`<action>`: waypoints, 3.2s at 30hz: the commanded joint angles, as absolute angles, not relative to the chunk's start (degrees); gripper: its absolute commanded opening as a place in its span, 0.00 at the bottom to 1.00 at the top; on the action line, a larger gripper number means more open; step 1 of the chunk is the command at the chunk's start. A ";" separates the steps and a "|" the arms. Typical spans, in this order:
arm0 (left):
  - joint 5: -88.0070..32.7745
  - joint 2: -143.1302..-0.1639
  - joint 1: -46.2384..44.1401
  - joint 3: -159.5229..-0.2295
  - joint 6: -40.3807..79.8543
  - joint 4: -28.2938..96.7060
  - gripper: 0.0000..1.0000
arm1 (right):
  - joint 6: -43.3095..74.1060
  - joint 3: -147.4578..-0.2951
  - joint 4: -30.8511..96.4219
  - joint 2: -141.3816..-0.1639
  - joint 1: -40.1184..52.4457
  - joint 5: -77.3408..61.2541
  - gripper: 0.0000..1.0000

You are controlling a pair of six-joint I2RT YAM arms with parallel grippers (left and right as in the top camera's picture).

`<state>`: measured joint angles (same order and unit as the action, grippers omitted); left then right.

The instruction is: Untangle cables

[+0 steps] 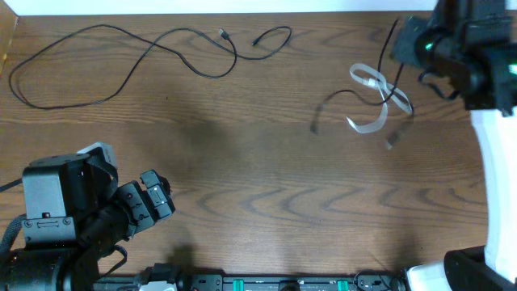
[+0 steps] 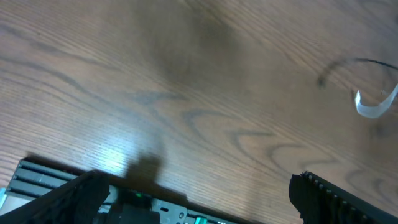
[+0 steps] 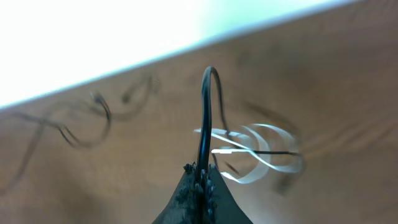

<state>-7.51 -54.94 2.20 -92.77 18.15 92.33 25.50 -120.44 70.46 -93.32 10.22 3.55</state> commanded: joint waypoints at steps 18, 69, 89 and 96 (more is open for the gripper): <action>-6.98 -54.92 2.33 -92.84 17.85 96.77 0.98 | 29.15 -136.40 76.64 -92.14 9.96 25.85 0.01; -6.98 -54.92 2.33 -92.84 17.85 96.77 0.98 | 29.69 -135.83 82.98 -86.17 9.96 20.82 0.01; -6.96 -54.92 2.33 -92.84 17.85 96.77 0.98 | 23.27 -135.83 73.65 -102.26 17.30 -26.50 0.01; -6.98 -54.92 2.33 -92.84 17.85 96.77 0.98 | 23.27 -135.83 74.06 -109.91 24.93 -22.81 0.01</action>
